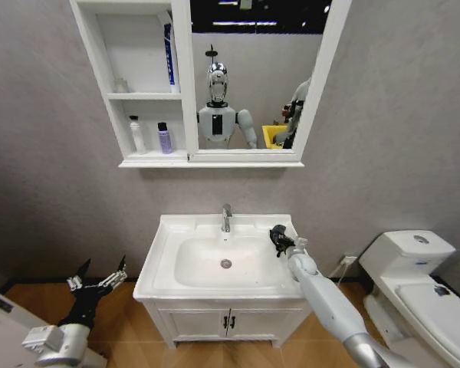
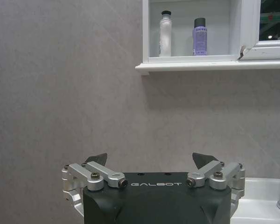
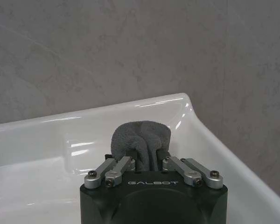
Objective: Move facial cleanser and shampoo from washbasin to cabinet, then wipe washbasin with towel.
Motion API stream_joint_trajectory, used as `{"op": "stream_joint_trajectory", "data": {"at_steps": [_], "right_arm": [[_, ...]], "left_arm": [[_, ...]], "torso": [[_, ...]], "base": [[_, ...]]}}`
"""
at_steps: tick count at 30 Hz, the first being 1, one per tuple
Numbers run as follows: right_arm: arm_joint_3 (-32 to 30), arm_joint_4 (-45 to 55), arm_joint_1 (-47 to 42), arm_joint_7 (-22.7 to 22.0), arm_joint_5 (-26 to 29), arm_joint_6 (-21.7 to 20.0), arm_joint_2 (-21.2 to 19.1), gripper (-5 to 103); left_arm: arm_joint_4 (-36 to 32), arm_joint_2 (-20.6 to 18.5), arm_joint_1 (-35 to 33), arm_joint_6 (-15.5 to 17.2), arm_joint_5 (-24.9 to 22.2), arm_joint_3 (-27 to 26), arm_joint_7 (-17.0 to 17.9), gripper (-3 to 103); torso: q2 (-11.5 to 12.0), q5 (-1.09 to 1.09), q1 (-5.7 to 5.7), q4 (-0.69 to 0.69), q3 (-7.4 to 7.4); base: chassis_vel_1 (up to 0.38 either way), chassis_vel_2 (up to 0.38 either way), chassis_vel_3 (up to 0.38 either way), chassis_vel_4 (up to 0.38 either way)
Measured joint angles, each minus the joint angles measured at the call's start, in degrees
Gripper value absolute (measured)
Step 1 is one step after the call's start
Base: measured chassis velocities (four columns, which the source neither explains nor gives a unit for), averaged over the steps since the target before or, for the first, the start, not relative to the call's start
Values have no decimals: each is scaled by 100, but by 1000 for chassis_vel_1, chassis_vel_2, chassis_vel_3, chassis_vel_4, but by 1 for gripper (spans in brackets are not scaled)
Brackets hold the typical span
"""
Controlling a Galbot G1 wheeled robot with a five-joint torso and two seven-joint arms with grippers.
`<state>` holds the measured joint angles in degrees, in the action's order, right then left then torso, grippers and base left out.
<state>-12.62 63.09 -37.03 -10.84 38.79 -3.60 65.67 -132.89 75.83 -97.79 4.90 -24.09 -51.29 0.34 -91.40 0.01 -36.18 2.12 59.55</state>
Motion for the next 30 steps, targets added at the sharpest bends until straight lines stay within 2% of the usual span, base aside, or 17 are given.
{"op": "stream_joint_trajectory", "data": {"at_steps": [4, 5, 11, 13, 14, 15, 16, 17, 19, 20, 21, 22, 25, 26, 27, 29, 30], "right_arm": [[-155, 227, -131, -67, -297, 16, -178, 36], [-155, 227, -131, -67, -297, 16, -178, 36], [-312, 542, -375, 271, -392, 300, -435, 64], [-367, 621, -449, 314, -415, 357, -458, 64], [-537, 878, -663, 334, -520, 447, -467, 75], [-537, 878, -663, 334, -520, 447, -467, 75], [-706, 1138, -878, 327, -619, 476, -468, 75], [-981, 1580, -1283, 230, -770, 467, -478, 85], [-1235, 2044, -1712, 82, -918, 383, -486, 85], [-1509, 2580, -2199, -45, -1024, 293, -468, 96], [-1741, 3012, -2656, -139, -1080, 225, -420, 96], [-1741, 3012, -2656, -139, -1080, 225, -420, 96], [-2419, 4205, -4321, -306, -1297, 125, -9, 100], [-2591, 4484, -4786, -323, -1401, 189, 166, 100], [-2591, 4484, -4786, -323, -1401, 189, 166, 100], [-2803, 5146, -5879, -378, -1600, 451, 522, 100], [-2803, 5146, -5879, -378, -1600, 451, 522, 100]], "left_arm": [[0, 0, 0, 0, 0, 0, 0, 100], [0, 0, 0, 0, 0, 0, 0, 100], [0, 0, 0, 0, 0, 0, 0, 100], [0, 0, 0, 0, 0, 0, 0, 100], [0, 0, 1, 0, 0, 0, 0, 100], [0, 0, 1, 0, 0, 0, 0, 100], [0, 0, 0, 0, 0, 1, -1, 100], [0, 0, 0, 0, 0, 0, 0, 100], [0, 0, 1, 0, 0, 0, 0, 100], [0, 0, 0, 0, 0, 0, 0, 100], [0, 0, 0, -1, 0, 1, 0, 100], [0, 0, 0, -1, 0, 1, 0, 100], [0, -1, 1, 0, 0, 0, 0, 100], [0, 0, 0, 0, 0, 1, 0, 100], [0, 0, 0, 0, 0, 1, 0, 100], [-1, 0, 0, -1, 0, 0, 0, 100], [-1, 0, 0, -1, 0, 0, 0, 100]], "torso": [[0, -1, 0, -3, 0], [0, -1, 0, -3, 0], [0, -1, 0, -2, 0], [0, -1, 0, -2, 0], [0, 0, 0, 0, 0], [0, 0, 0, 0, 0], [0, 0, -1, 0, 0], [0, -1, -1, 2, -1], [0, 0, 0, -1, -1], [0, 1, 0, -3, -1], [0, -4, 0, -2, -2], [0, -4, 0, -2, -2], [0, 3, 1, -4, -2], [-1, -3, 2, -4, -2], [-1, -3, 2, -4, -2], [-1, 1, 2, -5, -2], [-1, 1, 2, -5, -2]], "base": [[0, 0, 0, 0], [0, 0, 0, 0], [0, 0, 0, 0], [0, 0, 0, 0], [0, 0, 0, 0], [0, 0, 0, 0], [0, 0, 0, 0], [0, 0, 0, 0], [0, 0, 0, 0], [0, 0, 0, 0], [0, 0, 0, 0], [0, 0, 0, 0], [0, 0, 0, 0], [0, 0, 0, 0], [0, 0, 0, 0], [0, 0, 0, 0], [0, 0, 0, 0]]}}
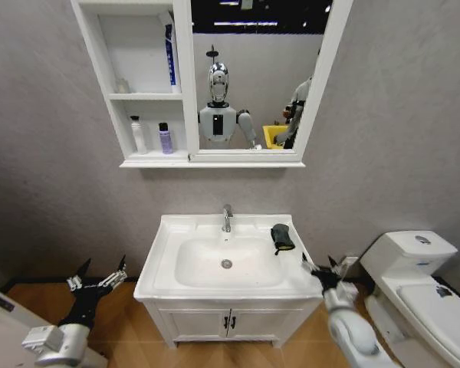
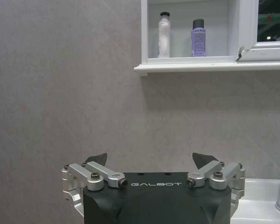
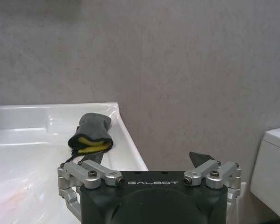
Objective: Move facial cleanser and shampoo from washbasin to cabinet, then wipe washbasin with towel.
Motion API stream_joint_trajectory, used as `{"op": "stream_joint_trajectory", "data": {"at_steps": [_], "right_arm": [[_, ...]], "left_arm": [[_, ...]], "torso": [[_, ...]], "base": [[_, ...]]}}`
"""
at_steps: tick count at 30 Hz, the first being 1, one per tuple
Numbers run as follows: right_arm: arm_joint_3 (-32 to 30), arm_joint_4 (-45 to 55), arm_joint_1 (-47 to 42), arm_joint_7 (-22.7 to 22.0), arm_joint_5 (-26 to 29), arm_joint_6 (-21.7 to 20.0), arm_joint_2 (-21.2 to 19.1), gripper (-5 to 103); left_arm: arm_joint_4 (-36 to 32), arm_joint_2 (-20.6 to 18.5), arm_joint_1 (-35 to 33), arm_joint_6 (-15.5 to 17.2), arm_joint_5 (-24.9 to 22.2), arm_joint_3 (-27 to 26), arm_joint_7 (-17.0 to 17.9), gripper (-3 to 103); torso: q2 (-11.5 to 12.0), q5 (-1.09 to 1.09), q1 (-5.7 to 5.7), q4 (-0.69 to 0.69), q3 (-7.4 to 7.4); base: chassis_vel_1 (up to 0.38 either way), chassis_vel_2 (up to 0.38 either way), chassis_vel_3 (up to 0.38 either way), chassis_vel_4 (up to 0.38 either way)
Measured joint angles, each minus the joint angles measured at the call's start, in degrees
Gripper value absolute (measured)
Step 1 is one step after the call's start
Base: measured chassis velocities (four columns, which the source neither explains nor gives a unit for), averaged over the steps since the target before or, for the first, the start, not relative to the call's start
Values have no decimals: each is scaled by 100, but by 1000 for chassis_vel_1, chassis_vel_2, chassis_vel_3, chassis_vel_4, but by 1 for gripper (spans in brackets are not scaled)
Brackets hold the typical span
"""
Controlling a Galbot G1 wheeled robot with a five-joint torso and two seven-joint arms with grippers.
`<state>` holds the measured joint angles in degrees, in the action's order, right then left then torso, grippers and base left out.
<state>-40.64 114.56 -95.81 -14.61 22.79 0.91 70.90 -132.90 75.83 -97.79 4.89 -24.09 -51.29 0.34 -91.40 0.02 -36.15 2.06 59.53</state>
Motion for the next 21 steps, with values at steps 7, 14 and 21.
{"op": "stream_joint_trajectory", "data": {"at_steps": [7, 14, 21], "right_arm": [[69, 1710, -1692, 13, -693, 260, 615, 100], [80, 2433, -1959, 375, -1103, 136, 601, 100], [10, 2695, -1891, 602, -1122, 29, 585, 100]], "left_arm": [[1, 0, 1, 0, 0, 0, 0, 100], [1, 0, 0, 0, 0, 0, 0, 100], [1, 0, 0, 0, 0, 0, 0, 100]], "torso": [[0, -4, -1, 3, 1], [1, -2, -1, 5, 1], [1, -2, -2, 3, 2]], "base": [[0, 0, 0, 0], [0, 0, 0, 0], [0, 0, 0, 0]]}}
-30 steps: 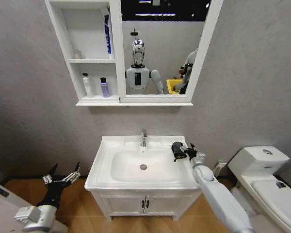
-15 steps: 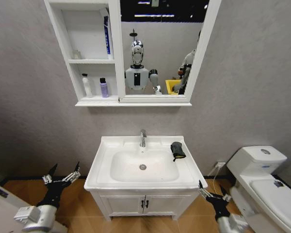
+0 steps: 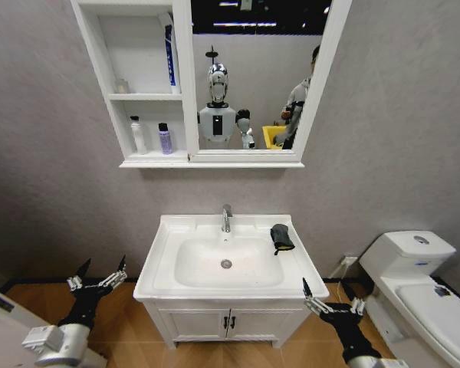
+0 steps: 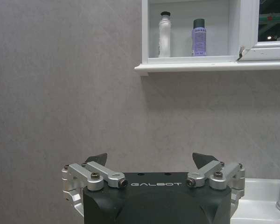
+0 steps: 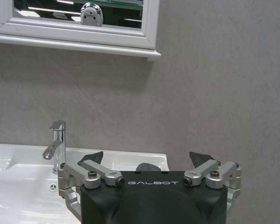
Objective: Move facial cleanser and shampoo from washbasin to cabinet, then wipe washbasin with towel.
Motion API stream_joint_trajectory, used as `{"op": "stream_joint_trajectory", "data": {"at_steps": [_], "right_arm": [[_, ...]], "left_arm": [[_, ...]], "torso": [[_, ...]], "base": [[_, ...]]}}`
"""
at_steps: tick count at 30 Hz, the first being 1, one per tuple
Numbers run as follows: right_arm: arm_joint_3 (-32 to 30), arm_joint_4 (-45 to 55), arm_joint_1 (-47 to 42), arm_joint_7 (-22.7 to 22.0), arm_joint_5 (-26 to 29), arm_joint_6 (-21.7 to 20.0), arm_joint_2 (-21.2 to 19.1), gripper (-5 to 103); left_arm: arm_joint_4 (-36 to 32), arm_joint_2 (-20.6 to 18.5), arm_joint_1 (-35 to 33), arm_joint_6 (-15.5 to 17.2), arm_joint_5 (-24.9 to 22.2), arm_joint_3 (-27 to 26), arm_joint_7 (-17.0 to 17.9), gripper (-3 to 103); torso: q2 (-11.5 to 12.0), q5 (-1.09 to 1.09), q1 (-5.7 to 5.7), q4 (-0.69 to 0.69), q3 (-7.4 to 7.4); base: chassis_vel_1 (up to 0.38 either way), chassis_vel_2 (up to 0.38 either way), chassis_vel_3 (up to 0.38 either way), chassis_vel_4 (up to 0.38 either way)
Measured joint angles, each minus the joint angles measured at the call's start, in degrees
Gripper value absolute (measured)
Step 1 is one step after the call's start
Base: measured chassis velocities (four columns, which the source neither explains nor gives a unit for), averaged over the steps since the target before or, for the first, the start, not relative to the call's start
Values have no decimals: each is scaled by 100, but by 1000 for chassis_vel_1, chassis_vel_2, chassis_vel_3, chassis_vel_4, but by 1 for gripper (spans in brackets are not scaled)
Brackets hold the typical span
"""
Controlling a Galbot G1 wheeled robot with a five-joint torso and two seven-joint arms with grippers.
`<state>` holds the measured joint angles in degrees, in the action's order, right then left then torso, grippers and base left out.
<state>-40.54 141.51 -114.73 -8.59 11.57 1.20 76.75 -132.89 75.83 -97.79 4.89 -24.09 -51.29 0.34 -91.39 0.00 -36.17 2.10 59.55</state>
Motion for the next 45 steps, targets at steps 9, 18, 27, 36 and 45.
{"op": "stream_joint_trajectory", "data": {"at_steps": [9, 18, 27, 36, 45], "right_arm": [[66, 48, 109, 485, -100, 111, -39, 100], [73, 40, 119, 486, -98, 112, -41, 100], [77, 26, 123, 480, -94, 112, -41, 100], [78, 18, 126, 473, -91, 112, -41, 100], [78, 16, 127, 469, -88, 110, -41, 100]], "left_arm": [[0, 0, 0, 0, 0, 0, 0, 100], [0, 0, 0, 0, 0, 0, 0, 100], [0, 0, 0, 0, 0, 0, 0, 100], [0, 0, 0, 0, 0, 1, -1, 100], [-1, 0, 1, 0, 0, 0, 0, 100]], "torso": [[0, 0, 0, 0, 0], [0, 0, 0, 0, 0], [1, 0, -3, 0, 0], [1, 3, -1, -1, 0], [0, 3, 0, 0, 0]], "base": [[0, 0, 0, 0], [0, 0, 0, 0], [6, -7, -15, 9], [149, -142, -127, 129], [260, -256, -240, 237]]}}
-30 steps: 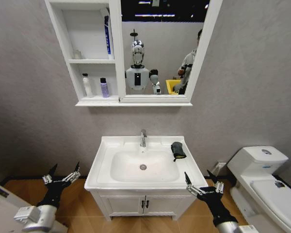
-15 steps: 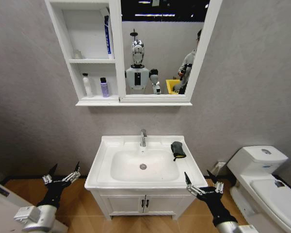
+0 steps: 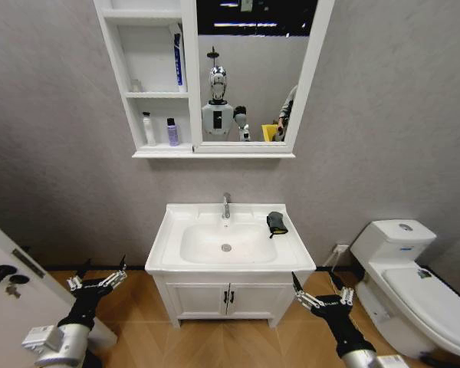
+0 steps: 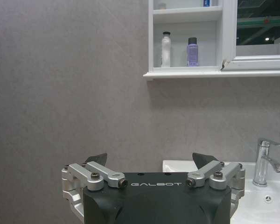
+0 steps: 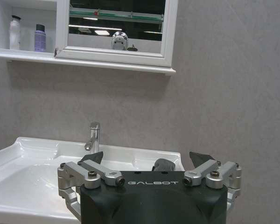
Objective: Move facial cleanser and shampoo from washbasin to cabinet, then wipe washbasin with towel.
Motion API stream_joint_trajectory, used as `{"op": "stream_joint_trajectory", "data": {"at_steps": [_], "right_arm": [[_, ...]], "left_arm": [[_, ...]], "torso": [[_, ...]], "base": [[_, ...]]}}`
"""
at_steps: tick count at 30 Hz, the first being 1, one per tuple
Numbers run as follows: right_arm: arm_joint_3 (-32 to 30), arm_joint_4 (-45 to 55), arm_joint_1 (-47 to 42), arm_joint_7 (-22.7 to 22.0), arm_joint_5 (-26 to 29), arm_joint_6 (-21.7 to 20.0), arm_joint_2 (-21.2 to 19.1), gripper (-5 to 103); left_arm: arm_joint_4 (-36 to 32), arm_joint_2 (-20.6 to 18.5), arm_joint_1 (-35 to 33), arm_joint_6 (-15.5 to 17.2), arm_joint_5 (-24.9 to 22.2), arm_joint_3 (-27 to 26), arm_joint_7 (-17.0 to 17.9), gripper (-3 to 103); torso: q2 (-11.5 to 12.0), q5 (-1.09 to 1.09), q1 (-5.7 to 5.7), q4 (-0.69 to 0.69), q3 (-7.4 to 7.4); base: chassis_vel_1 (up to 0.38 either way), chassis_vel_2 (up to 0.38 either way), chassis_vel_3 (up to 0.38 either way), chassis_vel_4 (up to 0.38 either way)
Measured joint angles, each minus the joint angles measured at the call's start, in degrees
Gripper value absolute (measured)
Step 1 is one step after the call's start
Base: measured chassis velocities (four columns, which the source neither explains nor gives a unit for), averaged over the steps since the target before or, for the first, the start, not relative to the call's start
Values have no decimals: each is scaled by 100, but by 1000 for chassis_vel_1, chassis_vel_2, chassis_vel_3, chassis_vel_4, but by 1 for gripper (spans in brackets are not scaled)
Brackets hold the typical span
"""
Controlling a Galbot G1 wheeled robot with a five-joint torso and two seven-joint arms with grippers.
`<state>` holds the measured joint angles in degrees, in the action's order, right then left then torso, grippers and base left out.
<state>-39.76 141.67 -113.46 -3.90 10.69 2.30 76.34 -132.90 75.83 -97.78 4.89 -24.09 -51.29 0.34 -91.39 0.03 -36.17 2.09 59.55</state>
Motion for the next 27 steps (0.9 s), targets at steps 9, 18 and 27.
{"op": "stream_joint_trajectory", "data": {"at_steps": [9, 18, 27], "right_arm": [[1, -2, 1, -2, 3, -1, 0, 100], [0, -3, 0, -4, 5, -2, -1, 100], [0, -4, 0, -4, 4, -2, 0, 100]], "left_arm": [[1, 0, 0, 0, 0, 1, 0, 100], [1, 0, -1, 0, 0, 0, -1, 100], [0, 1, -2, 0, 0, 0, 5, 100]], "torso": [[-1, -6, 1, 0, -1], [-1, -11, 2, 0, -1], [-4, -1, 6, -1, -2]], "base": [[346, -340, -320, 340], [369, -372, -365, 359], [196, -179, -228, 212]]}}
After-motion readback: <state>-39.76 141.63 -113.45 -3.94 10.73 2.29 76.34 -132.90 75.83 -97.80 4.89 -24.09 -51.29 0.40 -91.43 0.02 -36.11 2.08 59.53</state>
